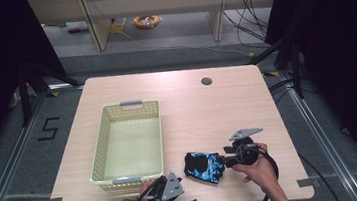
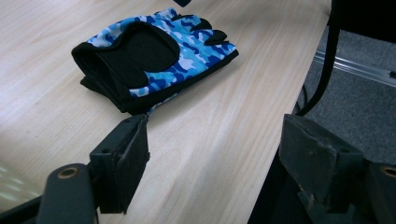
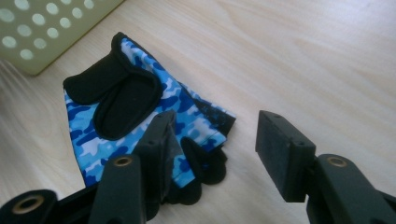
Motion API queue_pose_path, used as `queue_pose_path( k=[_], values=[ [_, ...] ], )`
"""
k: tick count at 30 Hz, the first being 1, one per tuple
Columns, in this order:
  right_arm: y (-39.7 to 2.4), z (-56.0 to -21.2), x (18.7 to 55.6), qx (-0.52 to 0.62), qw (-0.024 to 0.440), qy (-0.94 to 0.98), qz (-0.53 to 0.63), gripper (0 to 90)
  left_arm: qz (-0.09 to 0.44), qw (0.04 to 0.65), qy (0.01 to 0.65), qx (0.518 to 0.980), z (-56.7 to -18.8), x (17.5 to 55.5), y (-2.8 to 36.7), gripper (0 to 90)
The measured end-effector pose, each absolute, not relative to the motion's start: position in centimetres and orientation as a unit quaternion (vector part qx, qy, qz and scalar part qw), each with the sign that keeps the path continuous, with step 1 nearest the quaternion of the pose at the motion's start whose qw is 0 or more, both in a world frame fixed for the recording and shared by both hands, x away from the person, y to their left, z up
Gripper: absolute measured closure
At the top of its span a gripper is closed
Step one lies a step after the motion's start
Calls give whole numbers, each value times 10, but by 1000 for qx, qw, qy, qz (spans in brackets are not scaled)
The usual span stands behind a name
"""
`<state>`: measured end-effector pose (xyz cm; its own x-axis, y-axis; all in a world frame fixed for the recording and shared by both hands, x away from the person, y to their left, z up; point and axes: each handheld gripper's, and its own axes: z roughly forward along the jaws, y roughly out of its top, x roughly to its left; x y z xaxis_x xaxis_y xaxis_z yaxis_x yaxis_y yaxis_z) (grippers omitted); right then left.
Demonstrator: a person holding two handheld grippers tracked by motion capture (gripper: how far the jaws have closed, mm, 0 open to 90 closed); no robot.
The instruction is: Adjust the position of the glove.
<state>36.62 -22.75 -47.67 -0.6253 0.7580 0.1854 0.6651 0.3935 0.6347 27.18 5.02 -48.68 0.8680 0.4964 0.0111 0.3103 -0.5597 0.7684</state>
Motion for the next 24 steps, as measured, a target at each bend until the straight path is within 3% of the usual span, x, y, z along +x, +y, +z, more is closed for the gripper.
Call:
queue_pose_path(
  k=[14, 16, 17, 20, 21, 24],
  values=[
    [-212, -497, 379, 393, 73, 857, 324, 430, 115, 403, 220, 881, -489, 270, 51, 236],
    [-206, -500, 379, 353, 87, 881, 302, 491, 105, 409, 227, 878, -490, 268, 52, 235],
    [-207, -502, 381, 325, 85, 888, 315, 590, 105, 405, 229, 879, -491, 268, 52, 235],
    [-205, -498, 381, 316, 67, 894, 309, 727, 113, 403, 224, 880, -491, 268, 54, 235],
    [-205, -496, 378, 324, 50, 895, 303, 753, 111, 404, 233, 877, -492, 267, 54, 235],
    [-206, -498, 376, 332, 56, 888, 314, 785, 113, 404, 232, 878, -494, 267, 53, 235]
  ],
)
